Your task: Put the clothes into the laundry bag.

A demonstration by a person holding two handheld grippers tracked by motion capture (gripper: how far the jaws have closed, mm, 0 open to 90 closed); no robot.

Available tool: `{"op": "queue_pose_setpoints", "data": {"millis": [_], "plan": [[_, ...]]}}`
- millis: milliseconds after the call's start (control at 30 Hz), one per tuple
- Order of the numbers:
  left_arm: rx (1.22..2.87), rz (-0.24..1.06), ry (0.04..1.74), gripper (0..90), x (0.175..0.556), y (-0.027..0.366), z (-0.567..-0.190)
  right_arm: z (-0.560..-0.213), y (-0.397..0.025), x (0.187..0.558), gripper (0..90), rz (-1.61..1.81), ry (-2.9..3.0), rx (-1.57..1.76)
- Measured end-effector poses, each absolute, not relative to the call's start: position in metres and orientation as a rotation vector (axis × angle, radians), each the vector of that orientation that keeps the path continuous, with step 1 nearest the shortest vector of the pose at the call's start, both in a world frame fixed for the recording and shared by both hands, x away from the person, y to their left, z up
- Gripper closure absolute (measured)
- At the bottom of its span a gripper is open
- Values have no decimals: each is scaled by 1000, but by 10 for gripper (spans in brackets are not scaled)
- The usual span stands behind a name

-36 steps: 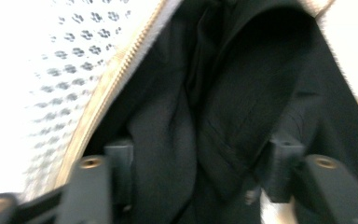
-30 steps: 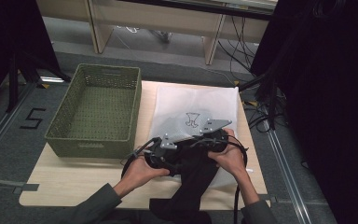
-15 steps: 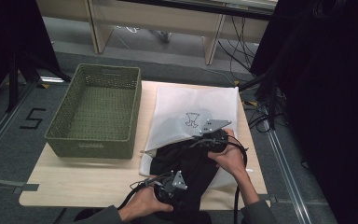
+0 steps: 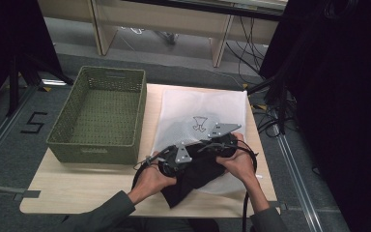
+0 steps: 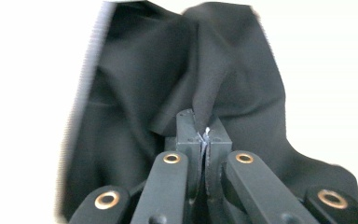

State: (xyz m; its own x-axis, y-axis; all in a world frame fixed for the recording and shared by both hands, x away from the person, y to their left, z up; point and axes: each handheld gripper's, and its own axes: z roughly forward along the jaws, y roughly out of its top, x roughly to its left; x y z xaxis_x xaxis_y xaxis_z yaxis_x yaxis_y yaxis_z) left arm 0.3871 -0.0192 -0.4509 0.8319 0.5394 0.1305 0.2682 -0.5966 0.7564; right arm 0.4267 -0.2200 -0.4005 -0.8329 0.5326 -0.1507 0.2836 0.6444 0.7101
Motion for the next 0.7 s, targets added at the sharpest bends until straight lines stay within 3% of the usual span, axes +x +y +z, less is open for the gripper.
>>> {"op": "queue_pose_setpoints", "data": {"millis": [200,500,700], "plan": [[2271,346,645,729,389,-16,-477,-402,-220,427,882,997,2523,661],[2216,300,650,412,365,7,-450,-402,-221,427,882,1000,2522,658],[2274,263,644,324,337,30,-447,-402,-220,427,882,991,2525,652]]}}
